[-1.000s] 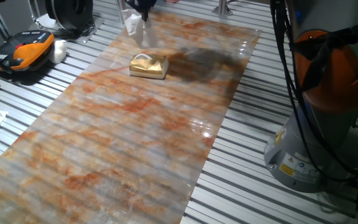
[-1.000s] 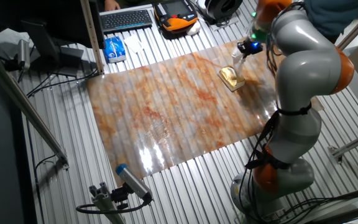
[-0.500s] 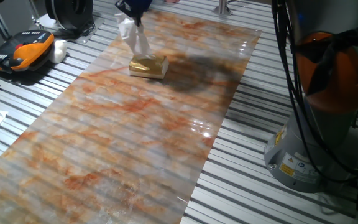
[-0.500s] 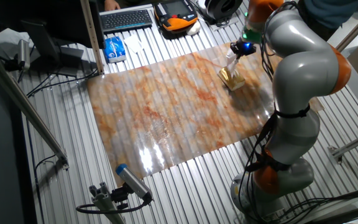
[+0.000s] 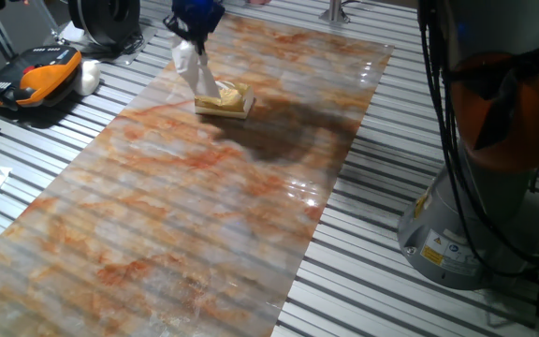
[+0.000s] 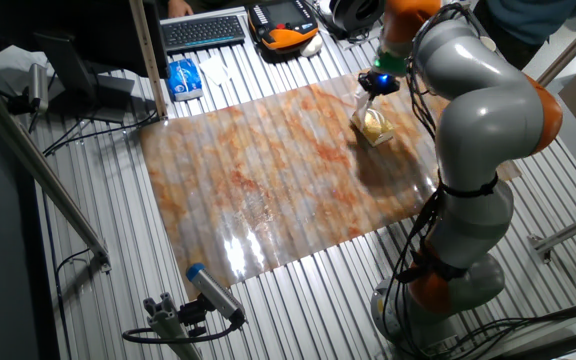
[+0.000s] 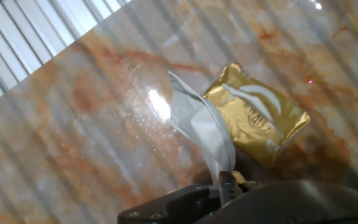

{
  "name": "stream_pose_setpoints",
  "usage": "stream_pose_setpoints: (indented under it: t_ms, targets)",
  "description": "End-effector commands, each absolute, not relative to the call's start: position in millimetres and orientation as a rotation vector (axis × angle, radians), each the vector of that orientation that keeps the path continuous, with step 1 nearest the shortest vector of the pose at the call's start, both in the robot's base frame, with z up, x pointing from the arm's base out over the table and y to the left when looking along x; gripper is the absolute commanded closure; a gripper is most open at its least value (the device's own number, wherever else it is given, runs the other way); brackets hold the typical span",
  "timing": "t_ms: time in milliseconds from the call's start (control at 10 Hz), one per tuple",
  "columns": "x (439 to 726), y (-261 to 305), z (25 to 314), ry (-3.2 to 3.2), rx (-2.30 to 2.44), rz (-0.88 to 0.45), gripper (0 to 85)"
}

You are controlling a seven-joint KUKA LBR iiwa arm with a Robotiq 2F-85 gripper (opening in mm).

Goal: Pull out a napkin

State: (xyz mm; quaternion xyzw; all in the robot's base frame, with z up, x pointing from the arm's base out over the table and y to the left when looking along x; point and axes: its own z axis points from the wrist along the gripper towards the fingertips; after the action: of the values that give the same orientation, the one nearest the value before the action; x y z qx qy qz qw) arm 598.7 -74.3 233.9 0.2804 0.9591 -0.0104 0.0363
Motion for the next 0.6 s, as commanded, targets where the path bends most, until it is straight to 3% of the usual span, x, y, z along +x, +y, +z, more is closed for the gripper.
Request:
stream_pose_setpoints:
  t_ms: [0, 200, 300, 400, 500]
  targets:
    - [597.6, -72.4, 231.7, 2.945, 0.856, -0.036, 85.0]
    - [596.6, -70.5, 229.9, 2.964, 0.812, -0.02, 85.0]
    - [596.1, -68.8, 228.5, 2.964, 0.81, -0.039, 68.0]
    - [595.5, -67.0, 226.8, 2.957, 0.811, -0.062, 68.0]
    - [594.7, -63.9, 224.1, 2.942, 0.824, -0.093, 51.0]
